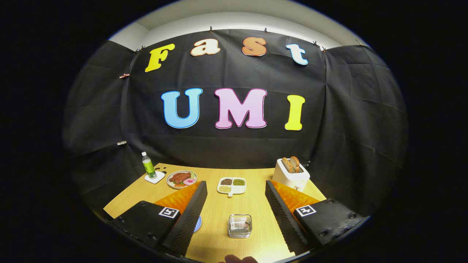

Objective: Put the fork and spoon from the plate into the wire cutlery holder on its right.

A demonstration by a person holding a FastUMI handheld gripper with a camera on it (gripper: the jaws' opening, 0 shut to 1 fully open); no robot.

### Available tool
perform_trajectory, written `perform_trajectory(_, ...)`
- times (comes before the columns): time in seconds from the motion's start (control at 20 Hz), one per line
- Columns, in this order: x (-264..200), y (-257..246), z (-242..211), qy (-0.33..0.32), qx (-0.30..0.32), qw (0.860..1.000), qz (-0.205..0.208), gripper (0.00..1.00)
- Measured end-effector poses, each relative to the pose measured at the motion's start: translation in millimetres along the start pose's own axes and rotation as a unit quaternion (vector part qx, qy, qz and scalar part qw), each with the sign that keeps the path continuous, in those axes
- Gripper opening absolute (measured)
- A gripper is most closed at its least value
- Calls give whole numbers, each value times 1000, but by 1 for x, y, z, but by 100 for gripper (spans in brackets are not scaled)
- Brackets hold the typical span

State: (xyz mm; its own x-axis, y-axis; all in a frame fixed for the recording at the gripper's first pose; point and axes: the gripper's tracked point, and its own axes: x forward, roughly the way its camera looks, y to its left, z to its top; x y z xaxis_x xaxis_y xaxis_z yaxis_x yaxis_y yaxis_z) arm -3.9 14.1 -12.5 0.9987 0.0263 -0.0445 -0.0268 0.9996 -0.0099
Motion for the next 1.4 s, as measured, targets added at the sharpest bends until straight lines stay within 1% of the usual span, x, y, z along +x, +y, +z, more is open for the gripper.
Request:
perform_trajectory(0.2,5,-1,-5,10,2,1000,-4,99)
perform_trajectory(0.55,22,9,-18,32,-6,999,4,99)
perform_trajectory(0.75,35,25,-33,56,-23,998,19,99)
perform_trajectory(0.85,43,38,-49,80,-35,996,34,99)
perform_trajectory(1.0,51,61,-79,136,-51,988,58,99)
perform_trajectory(1.15,61,90,-103,180,-68,977,91,99)
perform_trajectory(1.25,68,113,-122,211,-75,967,120,99)
perform_trajectory(1.4,74,152,-151,266,-80,946,167,99)
